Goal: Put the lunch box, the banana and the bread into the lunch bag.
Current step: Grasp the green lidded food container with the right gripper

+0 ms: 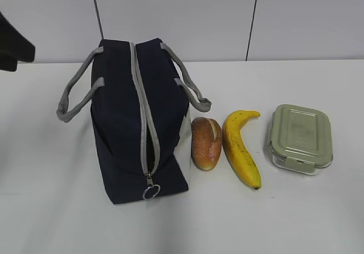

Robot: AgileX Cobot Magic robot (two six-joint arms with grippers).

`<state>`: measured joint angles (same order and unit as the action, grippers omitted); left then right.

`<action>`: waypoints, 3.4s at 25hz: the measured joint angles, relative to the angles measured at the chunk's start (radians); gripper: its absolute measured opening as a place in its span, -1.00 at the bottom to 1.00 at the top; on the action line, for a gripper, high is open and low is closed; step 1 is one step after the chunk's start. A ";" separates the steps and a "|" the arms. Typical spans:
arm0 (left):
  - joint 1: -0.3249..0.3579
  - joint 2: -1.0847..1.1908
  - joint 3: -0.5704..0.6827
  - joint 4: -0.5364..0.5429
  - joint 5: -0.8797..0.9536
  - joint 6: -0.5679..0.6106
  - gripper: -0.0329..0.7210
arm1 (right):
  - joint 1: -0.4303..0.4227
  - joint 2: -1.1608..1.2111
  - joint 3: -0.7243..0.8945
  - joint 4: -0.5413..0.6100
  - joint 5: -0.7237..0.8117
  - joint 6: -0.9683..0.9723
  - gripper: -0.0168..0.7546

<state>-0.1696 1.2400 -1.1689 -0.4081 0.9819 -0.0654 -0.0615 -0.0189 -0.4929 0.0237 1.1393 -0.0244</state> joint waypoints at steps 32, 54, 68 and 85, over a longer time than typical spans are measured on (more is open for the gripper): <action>-0.125 0.502 -0.324 0.060 0.033 -0.108 -0.11 | 0.000 0.000 0.000 0.000 0.000 0.000 0.38; -0.125 0.502 -0.329 0.257 0.050 -0.024 -0.91 | 0.000 0.000 0.000 0.000 0.002 0.000 0.38; -0.125 0.512 -0.329 0.182 -0.060 -0.021 -0.91 | 0.000 0.103 -0.011 0.011 -0.006 0.003 0.38; -0.125 0.524 -0.329 0.154 -0.062 -0.020 -0.91 | -0.007 1.022 -0.164 0.198 -0.375 -0.079 0.38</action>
<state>-0.2942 1.7637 -1.4977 -0.2542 0.9201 -0.0855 -0.0683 1.0030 -0.6565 0.2212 0.7640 -0.1034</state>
